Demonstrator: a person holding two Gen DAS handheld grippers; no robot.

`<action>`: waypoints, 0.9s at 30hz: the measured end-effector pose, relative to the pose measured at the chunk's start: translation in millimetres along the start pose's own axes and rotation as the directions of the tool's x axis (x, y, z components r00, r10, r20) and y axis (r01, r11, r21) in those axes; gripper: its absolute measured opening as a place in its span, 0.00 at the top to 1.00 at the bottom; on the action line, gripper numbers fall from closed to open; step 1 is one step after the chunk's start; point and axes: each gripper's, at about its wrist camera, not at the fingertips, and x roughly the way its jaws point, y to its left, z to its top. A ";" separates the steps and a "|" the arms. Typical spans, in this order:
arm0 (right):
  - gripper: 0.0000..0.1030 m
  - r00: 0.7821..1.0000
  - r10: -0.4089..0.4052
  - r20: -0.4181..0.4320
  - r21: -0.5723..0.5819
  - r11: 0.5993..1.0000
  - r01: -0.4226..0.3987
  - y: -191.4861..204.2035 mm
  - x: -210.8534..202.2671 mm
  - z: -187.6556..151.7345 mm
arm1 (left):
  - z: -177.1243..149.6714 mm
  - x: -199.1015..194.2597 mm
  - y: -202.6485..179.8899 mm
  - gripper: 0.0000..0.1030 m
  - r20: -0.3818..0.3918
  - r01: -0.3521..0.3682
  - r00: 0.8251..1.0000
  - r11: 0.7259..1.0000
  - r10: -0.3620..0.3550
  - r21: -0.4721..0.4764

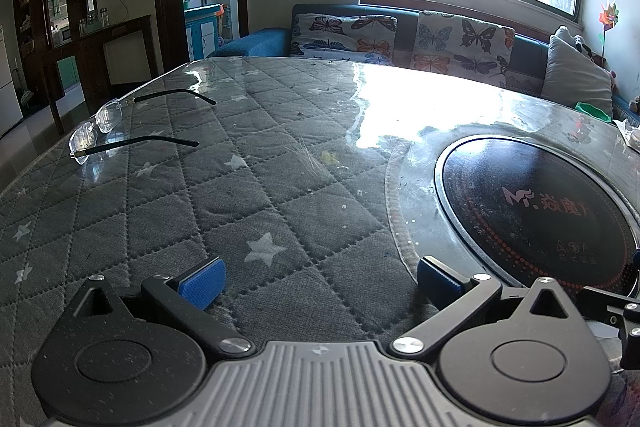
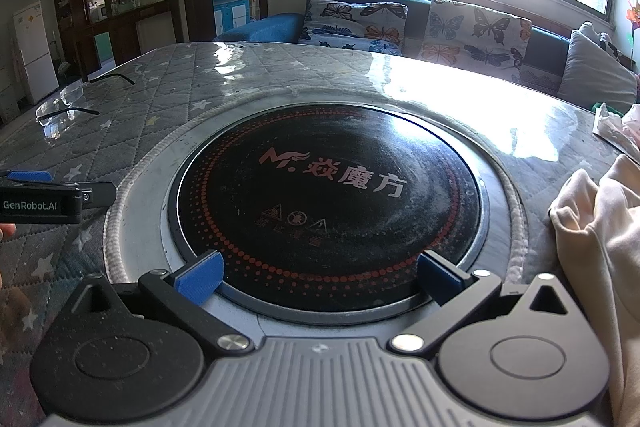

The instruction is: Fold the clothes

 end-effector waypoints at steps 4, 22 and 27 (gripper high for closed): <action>0.00 1.000 0.002 0.000 0.002 1.000 -0.002 0.6 -0.1 -1.3 | 0.2 0.2 1.1 0.00 -0.002 0.001 1.000 1.000 -0.001 -0.001; 0.00 0.996 0.068 -0.054 -0.011 0.998 -0.069 -0.1 -16.8 -2.7 | 0.6 -2.6 -5.1 0.00 -0.010 -0.021 1.000 1.000 0.021 0.016; 0.00 0.999 0.049 -0.012 -0.021 0.999 -0.050 -6.7 -41.2 -4.2 | 1.6 -9.5 -9.9 0.00 -0.037 0.021 0.999 0.999 -0.020 0.028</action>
